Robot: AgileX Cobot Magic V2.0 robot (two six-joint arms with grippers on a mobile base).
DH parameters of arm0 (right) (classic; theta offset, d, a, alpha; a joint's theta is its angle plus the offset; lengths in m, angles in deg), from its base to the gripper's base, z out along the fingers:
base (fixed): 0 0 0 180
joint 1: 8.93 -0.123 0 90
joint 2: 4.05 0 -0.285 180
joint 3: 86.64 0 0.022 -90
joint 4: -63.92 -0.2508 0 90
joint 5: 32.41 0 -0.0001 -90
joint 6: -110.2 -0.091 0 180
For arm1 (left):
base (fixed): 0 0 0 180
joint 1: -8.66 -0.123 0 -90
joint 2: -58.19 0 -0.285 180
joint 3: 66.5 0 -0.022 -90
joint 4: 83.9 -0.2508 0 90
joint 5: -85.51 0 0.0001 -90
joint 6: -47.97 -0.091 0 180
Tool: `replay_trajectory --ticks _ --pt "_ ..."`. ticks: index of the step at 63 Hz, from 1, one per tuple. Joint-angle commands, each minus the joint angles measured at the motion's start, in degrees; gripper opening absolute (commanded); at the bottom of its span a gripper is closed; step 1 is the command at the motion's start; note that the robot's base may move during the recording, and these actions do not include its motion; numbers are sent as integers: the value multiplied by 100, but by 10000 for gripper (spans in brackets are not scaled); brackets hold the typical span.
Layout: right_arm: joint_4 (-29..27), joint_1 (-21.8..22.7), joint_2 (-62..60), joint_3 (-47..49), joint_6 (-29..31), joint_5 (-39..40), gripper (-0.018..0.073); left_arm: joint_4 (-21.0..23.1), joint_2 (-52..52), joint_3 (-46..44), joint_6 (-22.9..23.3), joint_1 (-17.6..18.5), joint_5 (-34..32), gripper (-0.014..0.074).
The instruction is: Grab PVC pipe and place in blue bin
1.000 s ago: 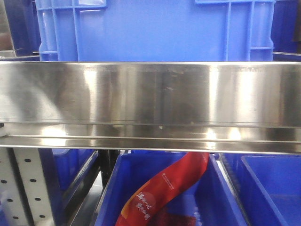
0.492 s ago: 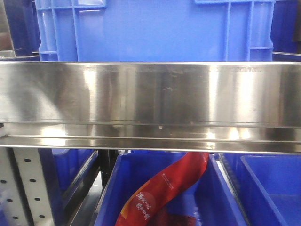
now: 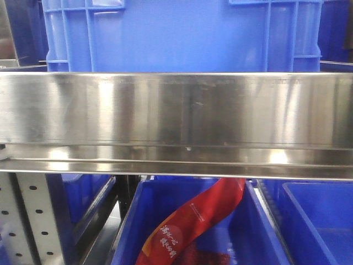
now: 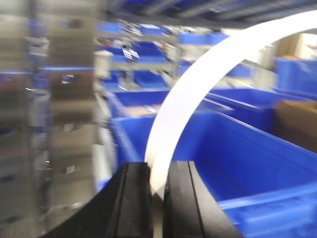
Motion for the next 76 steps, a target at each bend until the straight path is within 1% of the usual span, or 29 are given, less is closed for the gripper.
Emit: replay_trajectory --ticks 1,5,11,21,26,33,40,46,51,55,59,60,64,66,67,71,74,76 --pt "-1 -259 557 302 72 48 -167 60 -432 -355 -16 386 69 -111" --pt "-1 -433 961 568 72 48 -167 60 -825 -643 -16 633 195 -111" --pt "62 -628 1504 1052 106 48 -167 60 -1480 -1135 -16 876 277 -111" --pt "106 -717 2330 1809 222 -186 -167 60 -2505 -2085 -16 1069 763 -111" --pt "106 -717 2710 2183 222 -391 -167 60 -3028 -2576 -16 1069 896 -111" --pt "132 -717 3174 2541 222 -430 -167 -22 -3638 -3086 -16 1056 777 -111" --pt "145 -717 3534 2831 222 -364 -167 -22 -4107 -3410 -16 1056 556 -111" --pt "145 -717 3779 2980 222 -347 -167 -22 -4371 -3477 -16 1056 414 -111" --pt "145 -717 3870 3009 222 -387 -125 -22 -4468 -3477 27 1056 474 -111" --pt "145 -717 3881 3009 222 -445 -43 -22 -4498 -3477 40 1056 568 -102" --pt "145 -717 3881 3009 222 -458 60 -22 -4506 -3477 40 1056 601 -58" --pt "145 -717 3881 3009 222 -458 102 -22 -4506 -3477 40 1056 601 -33" --pt "145 -717 3881 3019 222 -458 207 -55 -4506 -3477 40 1056 614 55" --pt "145 -717 3881 3030 222 -461 251 -87 -4506 -3477 40 1056 658 108" --pt "145 -717 3881 3030 222 -461 280 -87 -4506 -3477 40 1056 675 148" --pt "145 -717 3881 3030 222 -461 330 -87 -4506 -3477 40 1056 767 246" --pt "145 -717 3881 3030 222 -471 342 -87 -4506 -3477 40 1056 782 310" --pt "145 -717 3881 3030 222 -471 342 -87 -4506 -3477 40 1056 792 333"
